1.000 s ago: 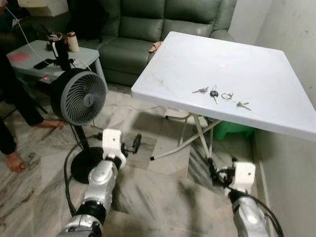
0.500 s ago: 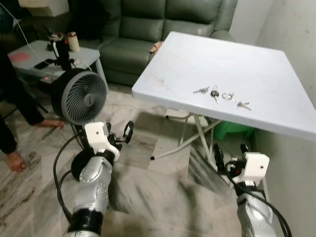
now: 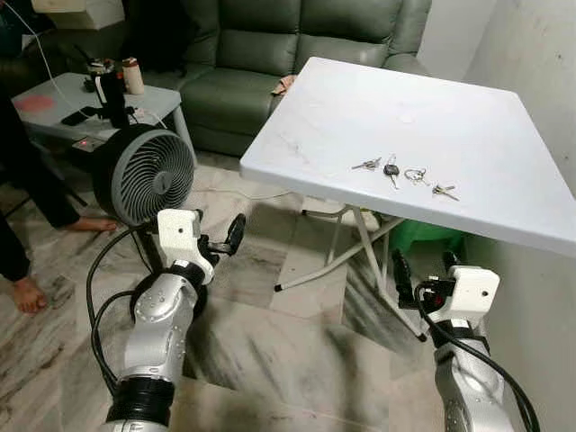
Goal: Hang keys on a hook
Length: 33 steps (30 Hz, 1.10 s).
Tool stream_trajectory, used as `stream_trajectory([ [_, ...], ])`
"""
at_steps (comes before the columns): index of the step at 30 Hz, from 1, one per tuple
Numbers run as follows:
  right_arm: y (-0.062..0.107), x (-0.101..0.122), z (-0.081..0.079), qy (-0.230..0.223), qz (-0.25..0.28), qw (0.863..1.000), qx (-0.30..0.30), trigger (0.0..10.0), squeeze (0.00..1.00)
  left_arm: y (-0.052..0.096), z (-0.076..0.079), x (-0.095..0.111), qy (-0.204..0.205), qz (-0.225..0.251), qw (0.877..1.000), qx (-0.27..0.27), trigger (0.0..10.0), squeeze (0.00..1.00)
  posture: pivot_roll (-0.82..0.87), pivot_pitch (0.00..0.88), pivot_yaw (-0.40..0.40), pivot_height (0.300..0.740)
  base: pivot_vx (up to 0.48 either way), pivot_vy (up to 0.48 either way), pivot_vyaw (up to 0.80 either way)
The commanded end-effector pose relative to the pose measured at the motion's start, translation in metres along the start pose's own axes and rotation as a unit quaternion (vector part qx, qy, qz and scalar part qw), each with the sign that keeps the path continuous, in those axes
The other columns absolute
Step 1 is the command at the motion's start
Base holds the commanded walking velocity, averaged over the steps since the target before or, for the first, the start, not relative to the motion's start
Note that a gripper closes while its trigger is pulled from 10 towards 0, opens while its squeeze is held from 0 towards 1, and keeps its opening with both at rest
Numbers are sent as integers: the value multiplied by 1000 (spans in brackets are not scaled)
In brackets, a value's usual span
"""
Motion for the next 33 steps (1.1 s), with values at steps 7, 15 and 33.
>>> stream_trajectory([
  [7, -9, 12, -2, 15, 11, 1000, 14, 10000, 0, -9, 8, 6, -31, 1, 999, -22, 10000, 0, -9, 34, -28, 740, 401, 0, 0],
  [15, -10, 12, -4, 19, 9, 1000, 21, 10000, 0, -14, 13, 8, -25, 8, 999, -26, 10000, 0, -9, 23, -35, 740, 456, 0, 0],
  [33, -13, 12, -6, 30, 9, 999, 39, 10000, 0, -19, 18, 10, -27, 17, 999, -25, 10000, 0, 3, 0, -43, 740, 449, 0, 0],
])
Point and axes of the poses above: a point about 5 cm out from each wrist's last joint towards the gripper, its own y axis pointing back from the gripper into the wrist, its own x axis along the axis of the wrist's last joint, z = x × y, the point moved 4 cm from there along -y, pointing out of the wrist towards the gripper, and after that the axes turned 9 degrees about y, right-handed, at the moved point
